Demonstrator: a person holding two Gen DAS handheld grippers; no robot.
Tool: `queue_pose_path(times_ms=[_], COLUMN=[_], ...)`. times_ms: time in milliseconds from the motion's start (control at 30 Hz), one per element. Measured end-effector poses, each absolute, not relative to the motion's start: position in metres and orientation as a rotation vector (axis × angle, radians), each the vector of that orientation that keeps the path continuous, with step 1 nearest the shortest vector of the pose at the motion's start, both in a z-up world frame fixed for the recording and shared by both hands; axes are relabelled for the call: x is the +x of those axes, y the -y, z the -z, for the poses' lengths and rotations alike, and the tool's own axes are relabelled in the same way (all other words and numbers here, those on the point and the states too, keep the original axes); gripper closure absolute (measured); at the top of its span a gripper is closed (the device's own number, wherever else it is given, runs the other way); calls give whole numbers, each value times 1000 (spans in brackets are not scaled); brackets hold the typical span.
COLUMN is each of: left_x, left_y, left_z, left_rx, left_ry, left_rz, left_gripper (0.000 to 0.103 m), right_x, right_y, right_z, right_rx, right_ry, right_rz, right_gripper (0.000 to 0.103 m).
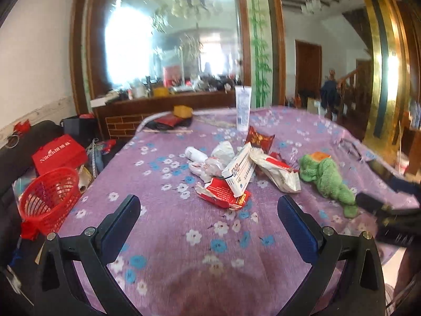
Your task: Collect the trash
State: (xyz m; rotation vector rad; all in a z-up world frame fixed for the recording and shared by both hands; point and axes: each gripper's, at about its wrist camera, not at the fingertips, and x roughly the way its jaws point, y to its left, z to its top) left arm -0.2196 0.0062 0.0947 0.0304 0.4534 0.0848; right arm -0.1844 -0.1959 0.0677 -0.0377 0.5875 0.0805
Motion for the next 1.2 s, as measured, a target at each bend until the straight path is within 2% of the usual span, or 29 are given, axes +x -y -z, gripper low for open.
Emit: queue_pose_path(times_ms=[100,267,1200], left_x=[-239,-253,-244], left_y=[-9,-18,-28], left_z=[-91,-79,-62], left_rx=[42,29,-5], left_ry=[-417,-463,-547], left_rz=[-144,-169,-183], left_gripper=[0,0,0], right_x=[-204,-217,-214], right_y=[185,174,160], right_z=[-66,-61,-53], right_rx=[-66,-104,-165], right_ry=[-556,-552,-593], right_rz=[-23,-13,2], right_gripper=[0,0,0])
